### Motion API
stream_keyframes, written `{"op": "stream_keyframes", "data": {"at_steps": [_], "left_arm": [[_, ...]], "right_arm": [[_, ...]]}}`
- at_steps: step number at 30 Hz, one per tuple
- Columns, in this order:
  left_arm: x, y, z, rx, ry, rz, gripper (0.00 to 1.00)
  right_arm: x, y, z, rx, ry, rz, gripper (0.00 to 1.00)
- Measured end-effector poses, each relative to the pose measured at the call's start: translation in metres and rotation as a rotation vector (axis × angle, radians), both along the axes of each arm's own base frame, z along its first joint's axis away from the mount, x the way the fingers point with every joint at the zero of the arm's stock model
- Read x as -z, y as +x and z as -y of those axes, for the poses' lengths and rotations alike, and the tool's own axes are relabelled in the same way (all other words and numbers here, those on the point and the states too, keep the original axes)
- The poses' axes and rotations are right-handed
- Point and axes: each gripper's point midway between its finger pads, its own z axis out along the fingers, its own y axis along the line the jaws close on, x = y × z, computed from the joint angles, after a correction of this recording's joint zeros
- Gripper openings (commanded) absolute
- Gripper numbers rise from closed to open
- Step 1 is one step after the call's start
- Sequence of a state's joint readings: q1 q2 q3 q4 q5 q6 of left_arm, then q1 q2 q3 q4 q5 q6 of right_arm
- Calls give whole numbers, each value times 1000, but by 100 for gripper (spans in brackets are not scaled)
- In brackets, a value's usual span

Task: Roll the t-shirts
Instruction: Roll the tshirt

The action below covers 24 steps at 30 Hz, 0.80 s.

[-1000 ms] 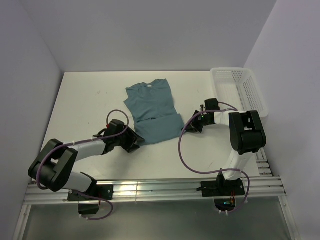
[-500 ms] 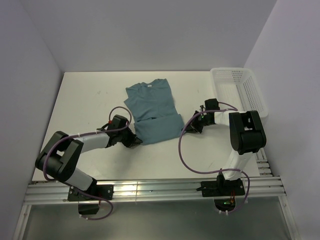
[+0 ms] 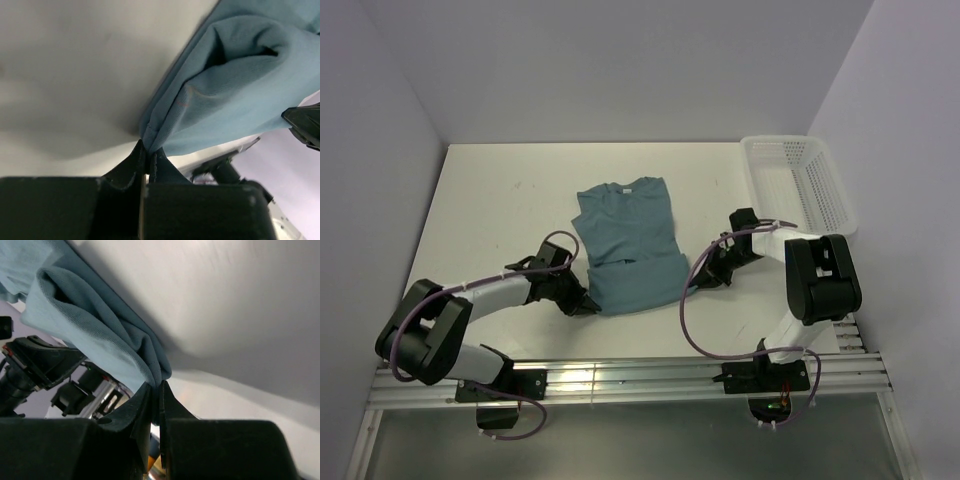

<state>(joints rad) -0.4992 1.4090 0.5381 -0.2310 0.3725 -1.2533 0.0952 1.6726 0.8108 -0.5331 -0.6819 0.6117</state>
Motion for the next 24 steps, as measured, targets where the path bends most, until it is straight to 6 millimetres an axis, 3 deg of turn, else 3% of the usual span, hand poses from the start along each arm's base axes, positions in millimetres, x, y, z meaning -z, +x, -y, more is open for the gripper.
{"op": "stream_keyframes", "data": {"at_steps": [4,9,18,24], "left_arm": [[-9,-20,-2,13,-19,-65,0],[-31,-30,1,-1,-71,-101,0],[-63,-15,3,-76,-151,-120,0],[-74,5,-4,-134,-193,-140,0]], "right_arm": [[-9,-29,1,-7,-13,-73,0],[-29,-37,5,-1,-42,-99,0],[-63,-6,7,14,-83,-82,0],[-67,11,5,29,-93,-124,0]]}}
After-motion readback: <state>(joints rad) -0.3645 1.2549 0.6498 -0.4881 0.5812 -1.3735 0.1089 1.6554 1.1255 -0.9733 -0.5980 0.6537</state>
